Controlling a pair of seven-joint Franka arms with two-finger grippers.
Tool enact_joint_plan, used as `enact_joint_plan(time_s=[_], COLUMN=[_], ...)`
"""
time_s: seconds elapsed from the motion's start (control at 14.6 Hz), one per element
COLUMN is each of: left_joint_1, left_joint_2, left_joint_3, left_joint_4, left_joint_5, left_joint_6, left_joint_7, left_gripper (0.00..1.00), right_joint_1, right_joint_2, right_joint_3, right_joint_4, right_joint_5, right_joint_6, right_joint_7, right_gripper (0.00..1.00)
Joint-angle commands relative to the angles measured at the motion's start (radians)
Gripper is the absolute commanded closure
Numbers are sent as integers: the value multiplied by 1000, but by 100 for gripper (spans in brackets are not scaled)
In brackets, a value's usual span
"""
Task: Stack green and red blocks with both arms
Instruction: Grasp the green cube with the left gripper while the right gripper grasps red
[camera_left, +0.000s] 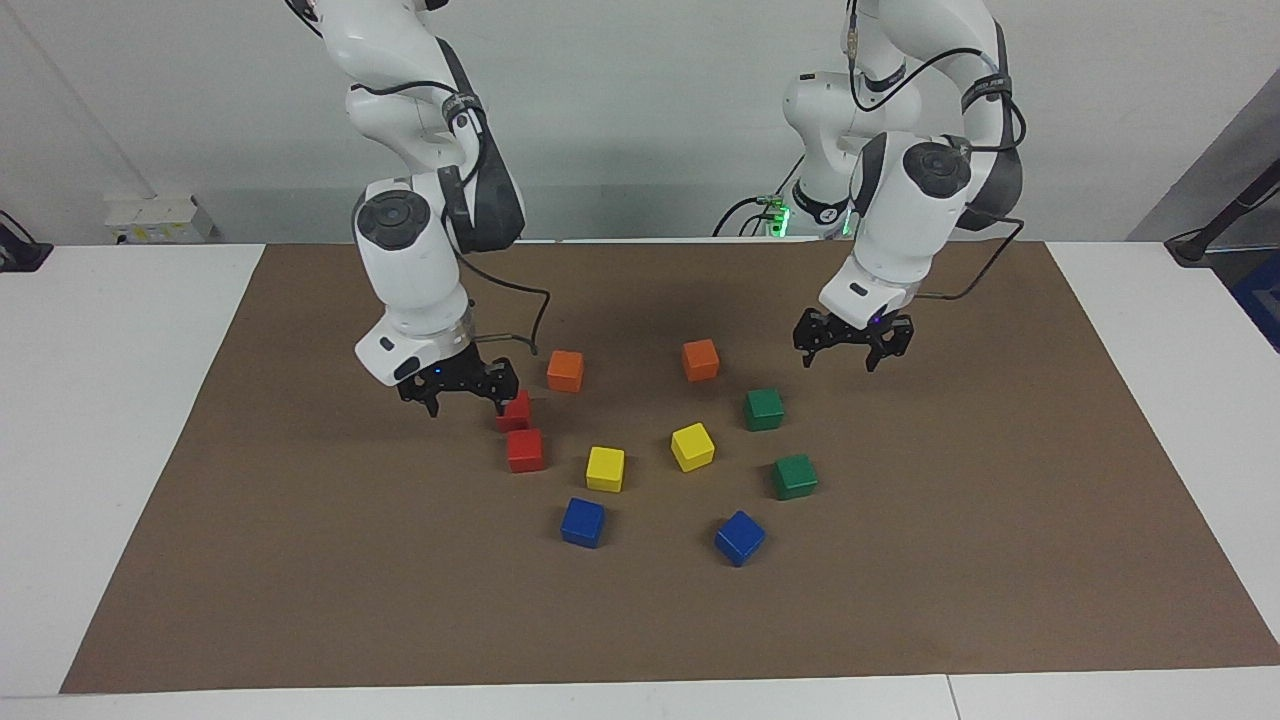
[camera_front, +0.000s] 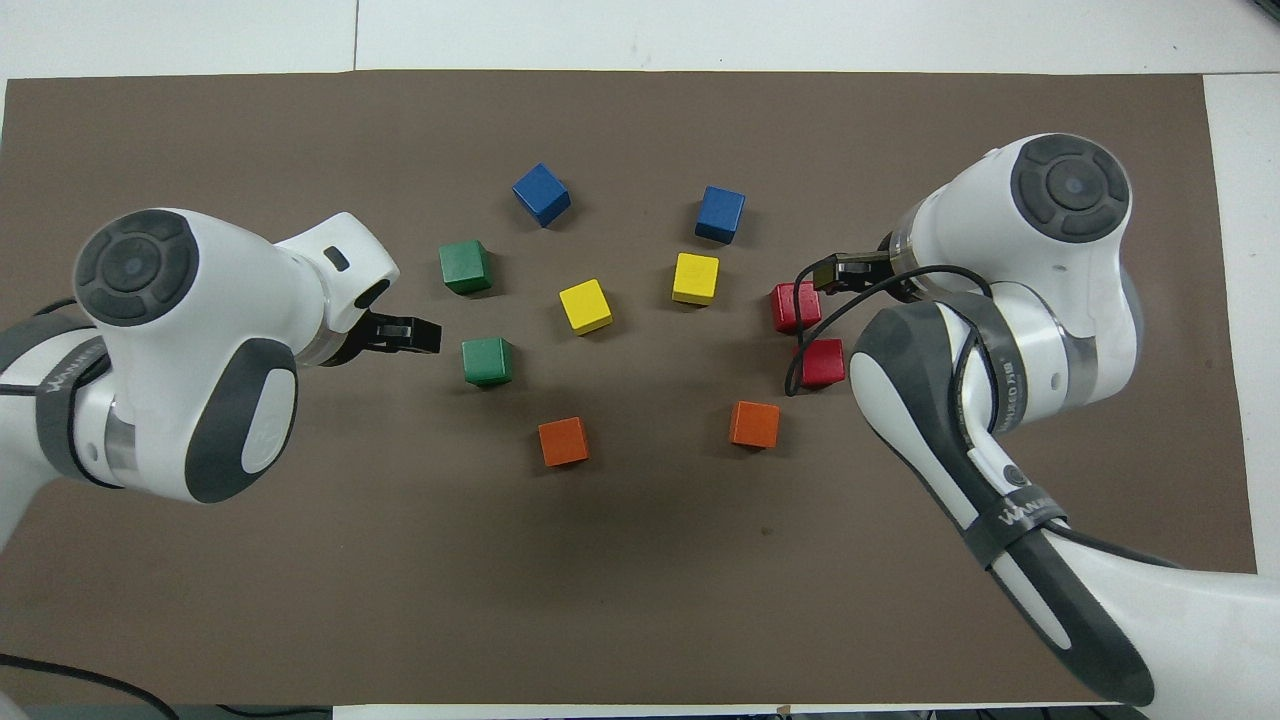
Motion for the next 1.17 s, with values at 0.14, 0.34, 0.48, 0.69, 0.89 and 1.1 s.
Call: enact_joint_plan(time_s=[0.14,0.34,0.48,0.69,0.89,1.1], left_joint_1=[-87,-110,-141,-158,-158,-159], left_joint_2=[73,102,115,119,153,182], left_joint_3=[16,16,16,18,18,18], left_joint_4=[-19,-22,-67,-131,-131,-152], left_joint_5=[-9,-9,-9,-9,-9,-9], left_joint_6=[109,138,213,305,328,396], left_joint_7=[-97,-134,-215,-252,-258,-270], left_gripper=[0,0,0,0,1,9], right_joint_1=[16,36,47,51,51,51], right_joint_2=[8,-7,-15,-29,-44,-55], right_joint_3=[1,1,3,3,3,3], right_joint_4=[-72,-132,-156,-199,-242,-271], right_joint_5=[11,11,11,11,11,11], right_joint_6=[104,126,126,155,175,175], right_joint_7=[11,17,28,48,50,54], right_gripper=[1,1,1,1,1,1])
